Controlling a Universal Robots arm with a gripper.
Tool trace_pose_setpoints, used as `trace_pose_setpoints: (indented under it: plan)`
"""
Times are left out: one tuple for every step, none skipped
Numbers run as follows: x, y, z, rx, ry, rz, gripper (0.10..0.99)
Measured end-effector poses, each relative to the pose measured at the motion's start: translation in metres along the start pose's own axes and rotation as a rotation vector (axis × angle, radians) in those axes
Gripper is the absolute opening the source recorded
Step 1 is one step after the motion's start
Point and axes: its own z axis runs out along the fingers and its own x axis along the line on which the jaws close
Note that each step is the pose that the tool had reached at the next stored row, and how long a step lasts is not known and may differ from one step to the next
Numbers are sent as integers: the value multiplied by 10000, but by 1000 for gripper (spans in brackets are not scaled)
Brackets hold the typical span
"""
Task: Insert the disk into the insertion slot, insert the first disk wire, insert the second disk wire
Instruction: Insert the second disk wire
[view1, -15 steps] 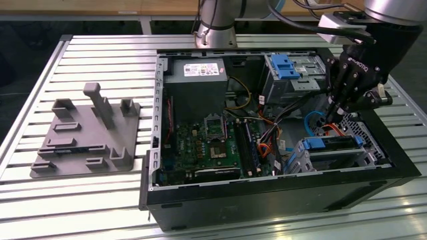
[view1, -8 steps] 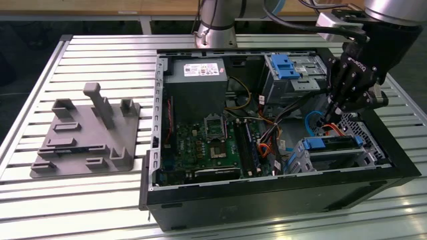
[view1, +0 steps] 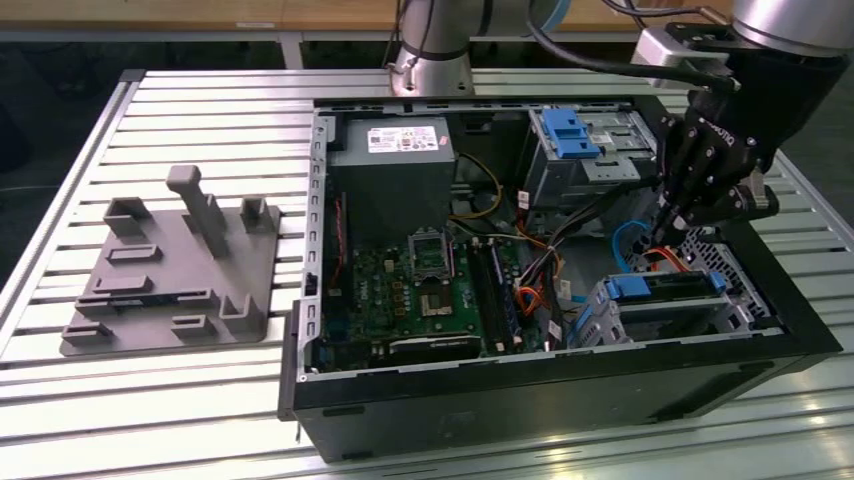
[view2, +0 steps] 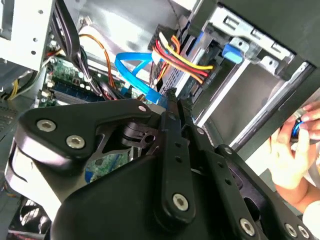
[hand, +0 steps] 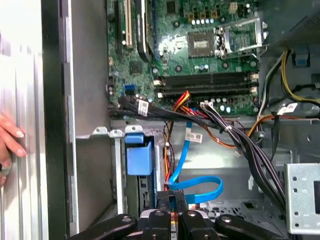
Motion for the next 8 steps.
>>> trace_pose_setpoints:
  plan:
    - [4,0,1,85,-41,-4,157]
    - [17,-1,3,143,-91,2,157]
    - [34,-2,6,146,-158,0,157]
    - [51,-4,10,142,-253,-1,157]
    - [65,-4,13,135,-386,-1,157]
    - [80,-4,15,128,-529,-1,157]
    - [95,-5,18,121,-674,-2,157]
    - [110,-6,21,115,-820,-2,157]
